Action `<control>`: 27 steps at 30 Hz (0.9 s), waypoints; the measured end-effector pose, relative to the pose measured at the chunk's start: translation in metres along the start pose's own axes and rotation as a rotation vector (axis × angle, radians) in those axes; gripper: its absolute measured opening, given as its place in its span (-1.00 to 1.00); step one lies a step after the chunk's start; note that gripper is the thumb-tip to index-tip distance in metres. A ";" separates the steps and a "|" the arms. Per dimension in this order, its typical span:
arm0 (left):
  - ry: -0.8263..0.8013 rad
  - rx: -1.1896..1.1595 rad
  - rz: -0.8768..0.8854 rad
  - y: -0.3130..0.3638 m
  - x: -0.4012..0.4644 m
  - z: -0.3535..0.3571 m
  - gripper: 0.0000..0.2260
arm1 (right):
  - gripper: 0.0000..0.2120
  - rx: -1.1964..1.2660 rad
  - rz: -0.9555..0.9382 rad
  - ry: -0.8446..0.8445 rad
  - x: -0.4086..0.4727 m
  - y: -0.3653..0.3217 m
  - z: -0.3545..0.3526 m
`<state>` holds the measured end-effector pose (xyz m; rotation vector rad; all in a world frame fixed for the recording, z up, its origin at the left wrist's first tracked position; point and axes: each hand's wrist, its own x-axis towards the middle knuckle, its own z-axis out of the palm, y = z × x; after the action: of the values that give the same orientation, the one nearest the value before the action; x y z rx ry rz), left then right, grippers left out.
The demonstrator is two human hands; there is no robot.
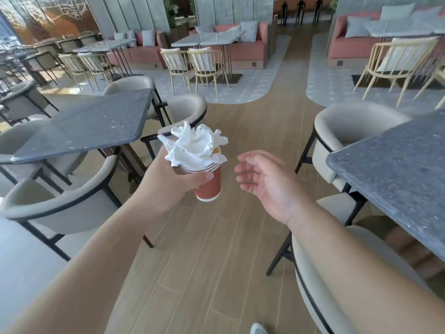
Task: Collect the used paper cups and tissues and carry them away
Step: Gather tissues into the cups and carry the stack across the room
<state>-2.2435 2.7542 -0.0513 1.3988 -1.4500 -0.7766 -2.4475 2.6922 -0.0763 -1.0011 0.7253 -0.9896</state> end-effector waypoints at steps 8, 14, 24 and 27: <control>-0.016 0.016 -0.015 -0.035 0.124 0.005 -0.47 | -0.80 -0.008 -0.011 0.047 0.111 -0.015 -0.031; -0.068 -0.021 -0.017 -0.088 0.224 -0.005 -0.51 | -0.80 -0.026 0.004 0.117 0.205 -0.006 -0.042; -0.112 -0.136 0.017 -0.155 0.439 -0.066 -0.48 | -0.81 -0.067 -0.050 0.241 0.408 -0.025 -0.010; -0.133 -0.160 0.012 -0.165 0.494 -0.082 -0.34 | -0.82 -0.091 -0.088 0.247 0.458 -0.034 0.000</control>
<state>-2.0573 2.2612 -0.0762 1.2358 -1.4615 -0.9721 -2.2790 2.2654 -0.0715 -1.0062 0.9440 -1.1788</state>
